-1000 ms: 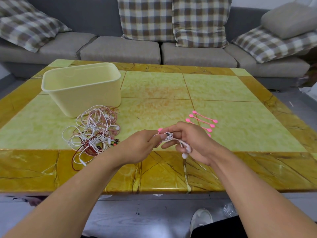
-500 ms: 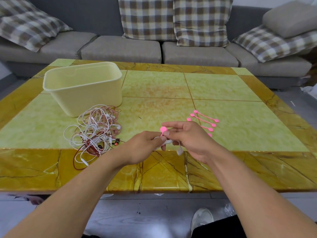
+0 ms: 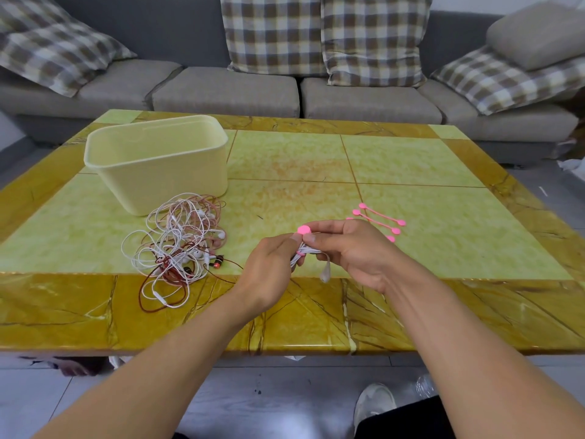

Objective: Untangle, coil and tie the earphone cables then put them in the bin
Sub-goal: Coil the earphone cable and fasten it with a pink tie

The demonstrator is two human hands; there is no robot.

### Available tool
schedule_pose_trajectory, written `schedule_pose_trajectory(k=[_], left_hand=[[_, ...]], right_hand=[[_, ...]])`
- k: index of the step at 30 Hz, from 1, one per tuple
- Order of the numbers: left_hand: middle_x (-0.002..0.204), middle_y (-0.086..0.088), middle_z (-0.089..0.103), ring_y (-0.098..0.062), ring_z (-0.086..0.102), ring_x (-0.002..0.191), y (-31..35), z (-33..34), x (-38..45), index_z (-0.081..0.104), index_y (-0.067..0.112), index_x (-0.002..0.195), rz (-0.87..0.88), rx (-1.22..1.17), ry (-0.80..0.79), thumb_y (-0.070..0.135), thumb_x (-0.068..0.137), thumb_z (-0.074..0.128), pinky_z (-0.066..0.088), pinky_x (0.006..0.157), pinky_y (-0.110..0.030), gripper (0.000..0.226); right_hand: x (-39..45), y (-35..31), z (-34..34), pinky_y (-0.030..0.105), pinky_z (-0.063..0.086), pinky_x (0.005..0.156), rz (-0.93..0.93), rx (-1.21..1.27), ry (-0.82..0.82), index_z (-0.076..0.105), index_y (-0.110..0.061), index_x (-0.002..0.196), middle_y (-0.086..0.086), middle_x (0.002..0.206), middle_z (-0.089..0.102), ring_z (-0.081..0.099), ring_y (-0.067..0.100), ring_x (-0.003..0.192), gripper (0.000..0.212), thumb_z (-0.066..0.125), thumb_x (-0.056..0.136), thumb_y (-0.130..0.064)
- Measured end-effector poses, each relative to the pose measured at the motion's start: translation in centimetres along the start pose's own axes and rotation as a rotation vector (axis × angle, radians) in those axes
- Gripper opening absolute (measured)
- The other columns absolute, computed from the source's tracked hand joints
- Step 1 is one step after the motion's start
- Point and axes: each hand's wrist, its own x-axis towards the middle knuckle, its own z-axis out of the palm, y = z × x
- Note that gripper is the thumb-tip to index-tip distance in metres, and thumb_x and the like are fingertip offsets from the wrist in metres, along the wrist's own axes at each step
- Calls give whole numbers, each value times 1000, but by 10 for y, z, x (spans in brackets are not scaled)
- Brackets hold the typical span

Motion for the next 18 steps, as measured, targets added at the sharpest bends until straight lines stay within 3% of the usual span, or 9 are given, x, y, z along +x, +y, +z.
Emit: schedule_pose_trajectory(k=[3,8,13,18], left_hand=[[71,0,55,-16,46,69,0,6,-2,68,-3,95,0,-65,60,28,108,40,36,67,-36,43],[56,11,44,-8,36,53,1,12,-5,59,-7,83,45,-43,99,25,109,39,29,52,-22,46],[68,1,51,-7,38,57,1,12,-3,65,-5,91,45,-90,72,25,109,38,32,56,-24,45],[60,5,38,-9,29,53,-1,11,-1,52,7,71,100,68,26,26,109,37,23,51,-26,45]], right_hand=[[1,-2,-1,27,56,79,8,8,-24,74,-4,102,11,93,77,70,20,87,21,76,81,0],[0,-2,-5,26,57,81,24,-3,-55,74,-4,104,12,95,77,72,19,86,20,73,84,2],[-1,-4,-7,24,60,82,10,27,-57,76,-5,102,15,98,77,72,20,89,19,72,85,3],[-3,3,-1,24,58,80,-131,-174,42,77,-12,100,11,95,78,71,18,88,19,70,89,3]])
